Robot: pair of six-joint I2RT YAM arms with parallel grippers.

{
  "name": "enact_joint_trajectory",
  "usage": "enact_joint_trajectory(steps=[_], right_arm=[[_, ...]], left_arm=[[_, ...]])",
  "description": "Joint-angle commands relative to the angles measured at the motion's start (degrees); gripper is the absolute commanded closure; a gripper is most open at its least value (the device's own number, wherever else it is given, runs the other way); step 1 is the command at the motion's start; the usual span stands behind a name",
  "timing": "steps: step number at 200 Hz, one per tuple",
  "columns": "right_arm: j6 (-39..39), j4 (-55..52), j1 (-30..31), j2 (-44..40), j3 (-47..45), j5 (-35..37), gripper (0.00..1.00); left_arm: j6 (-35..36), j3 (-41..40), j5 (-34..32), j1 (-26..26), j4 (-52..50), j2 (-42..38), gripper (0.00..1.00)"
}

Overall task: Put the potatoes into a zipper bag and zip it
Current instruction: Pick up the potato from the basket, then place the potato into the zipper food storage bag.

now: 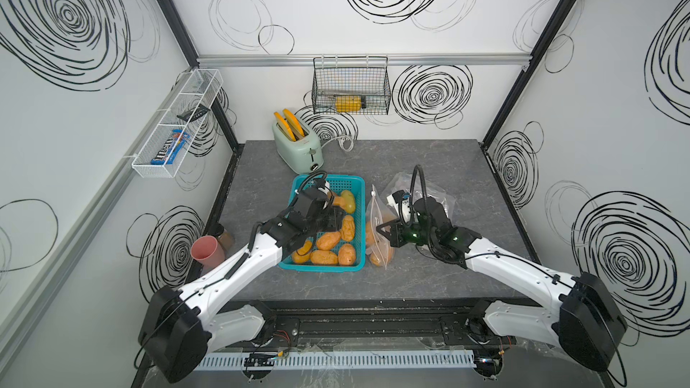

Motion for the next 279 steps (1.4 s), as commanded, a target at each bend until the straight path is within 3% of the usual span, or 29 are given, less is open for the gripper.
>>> enact_joint_trajectory(steps=[1, 21, 36, 172, 213, 251, 279], right_arm=[[-1.1, -1.1, -0.4, -1.6, 1.4, -0.3, 1.00], [-1.1, -0.9, -0.4, -1.6, 1.3, -1.0, 1.00], [-1.1, -1.7, -0.4, -1.6, 1.7, -2.0, 1.00], [0.2, -4.9, -0.3, -7.8, 2.2, -1.4, 1.00], [0.5, -4.0, -0.3, -8.1, 1.7, -1.8, 1.00], [0.1, -5.0, 0.0, -7.2, 2.7, -2.3, 1.00], [-0.4, -6.2, 0.3, -5.9, 4.4, -2.0, 1.00]], left_arm=[[-1.3, -2.5, 17.7, -5.0, 13.4, -3.2, 0.39], [-5.1, -4.2, 24.6, -9.2, 23.3, -1.8, 0.38], [-6.3, -3.3, 25.4, -10.5, 24.9, 1.8, 0.39], [-6.0, -3.8, 16.0, -8.4, 22.0, 18.9, 0.43], [-5.4, -2.9, 13.7, -8.5, 19.9, 20.4, 0.43], [-2.3, 4.3, 4.6, -10.5, 7.7, 20.7, 0.39], [-1.9, 8.1, 4.5, -10.7, 3.3, 21.1, 0.36]])
